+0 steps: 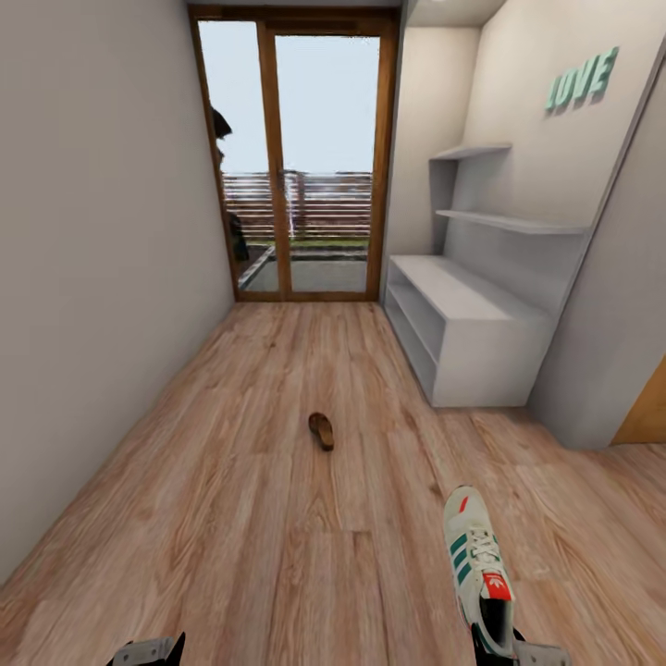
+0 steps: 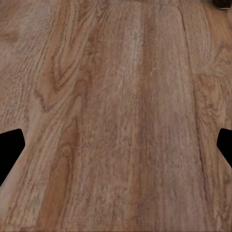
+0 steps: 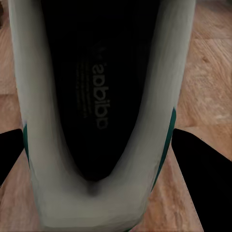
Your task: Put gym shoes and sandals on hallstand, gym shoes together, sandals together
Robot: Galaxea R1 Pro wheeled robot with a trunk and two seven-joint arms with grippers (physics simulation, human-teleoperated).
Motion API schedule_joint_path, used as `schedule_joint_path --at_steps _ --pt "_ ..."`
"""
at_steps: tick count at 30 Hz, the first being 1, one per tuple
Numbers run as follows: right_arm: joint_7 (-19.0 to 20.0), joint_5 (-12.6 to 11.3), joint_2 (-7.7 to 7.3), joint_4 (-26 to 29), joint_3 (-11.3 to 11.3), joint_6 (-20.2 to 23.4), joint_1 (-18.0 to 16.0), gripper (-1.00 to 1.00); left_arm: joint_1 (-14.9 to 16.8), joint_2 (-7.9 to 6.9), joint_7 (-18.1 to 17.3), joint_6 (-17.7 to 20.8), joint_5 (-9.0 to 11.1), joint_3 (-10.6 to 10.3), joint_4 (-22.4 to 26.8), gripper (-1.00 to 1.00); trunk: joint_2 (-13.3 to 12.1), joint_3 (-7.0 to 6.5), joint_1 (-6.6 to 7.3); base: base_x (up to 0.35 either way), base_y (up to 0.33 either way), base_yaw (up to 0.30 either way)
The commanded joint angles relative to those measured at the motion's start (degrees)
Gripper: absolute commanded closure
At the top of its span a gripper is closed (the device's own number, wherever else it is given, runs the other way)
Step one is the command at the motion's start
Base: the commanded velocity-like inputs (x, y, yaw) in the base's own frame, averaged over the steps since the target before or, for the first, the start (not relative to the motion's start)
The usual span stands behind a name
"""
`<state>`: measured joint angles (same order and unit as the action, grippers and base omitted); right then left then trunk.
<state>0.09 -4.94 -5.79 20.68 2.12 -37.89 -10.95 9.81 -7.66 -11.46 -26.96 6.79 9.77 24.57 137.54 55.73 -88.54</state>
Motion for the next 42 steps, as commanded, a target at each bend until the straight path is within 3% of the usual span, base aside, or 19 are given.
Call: schedule_joint_path --at_steps 1,27,42 --pt "0.09 -0.51 -0.01 -0.03 -0.17 -0.17 -0.03 1.00 0.03 0.01 -0.58 -0.03 0.60 0.16 -0.05 -1.00 0.02 0.05 -0.02 0.339 -0.083 0.000" --pt "0.09 -0.51 -0.01 -0.03 -0.10 -0.17 -0.03 1.00 0.03 0.00 -0.58 -0.03 0.60 0.16 -0.05 -1.00 0.02 0.05 -0.02 0.313 -0.123 0.001" --pt "0.09 -0.55 -0.01 -0.03 -0.10 -0.17 -0.03 1.00 0.03 -0.01 -0.53 -0.03 0.59 0.16 -0.03 -1.00 0.02 0.05 -0.02 0.268 -0.173 0.194"
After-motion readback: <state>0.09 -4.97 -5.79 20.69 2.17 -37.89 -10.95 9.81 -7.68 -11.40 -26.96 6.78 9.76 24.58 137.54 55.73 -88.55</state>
